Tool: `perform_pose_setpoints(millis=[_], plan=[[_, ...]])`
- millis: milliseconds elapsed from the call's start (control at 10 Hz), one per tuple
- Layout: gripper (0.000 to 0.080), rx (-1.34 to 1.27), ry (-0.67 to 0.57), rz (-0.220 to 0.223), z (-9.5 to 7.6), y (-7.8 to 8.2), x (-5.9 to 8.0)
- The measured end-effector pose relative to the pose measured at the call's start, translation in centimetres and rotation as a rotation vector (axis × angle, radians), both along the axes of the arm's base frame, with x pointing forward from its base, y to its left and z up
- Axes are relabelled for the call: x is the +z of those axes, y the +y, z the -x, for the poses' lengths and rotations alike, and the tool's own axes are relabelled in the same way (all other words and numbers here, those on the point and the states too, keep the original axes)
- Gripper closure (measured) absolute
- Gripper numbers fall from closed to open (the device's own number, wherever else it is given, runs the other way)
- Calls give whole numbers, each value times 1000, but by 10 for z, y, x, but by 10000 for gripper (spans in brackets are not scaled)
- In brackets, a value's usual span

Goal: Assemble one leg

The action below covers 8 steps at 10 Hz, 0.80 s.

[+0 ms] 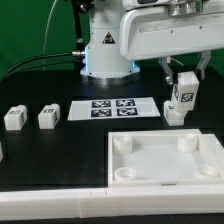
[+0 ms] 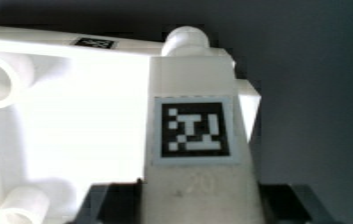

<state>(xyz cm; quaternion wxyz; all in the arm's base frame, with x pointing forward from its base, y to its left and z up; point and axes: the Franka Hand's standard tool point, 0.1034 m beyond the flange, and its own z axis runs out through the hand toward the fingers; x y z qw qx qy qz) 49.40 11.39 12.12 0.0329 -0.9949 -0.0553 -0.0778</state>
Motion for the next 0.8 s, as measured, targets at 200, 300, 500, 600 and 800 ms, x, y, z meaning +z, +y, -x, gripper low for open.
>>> perform_pose_setpoints(millis=[200, 300, 500, 600, 800], plan=[[507, 0, 0, 0, 0, 0, 0], [507, 0, 0, 0, 0, 0, 0], [507, 2, 1, 0, -1, 0, -1], [507, 8, 0, -1, -7, 2, -2], [507, 17, -14, -4, -18, 3, 0]])
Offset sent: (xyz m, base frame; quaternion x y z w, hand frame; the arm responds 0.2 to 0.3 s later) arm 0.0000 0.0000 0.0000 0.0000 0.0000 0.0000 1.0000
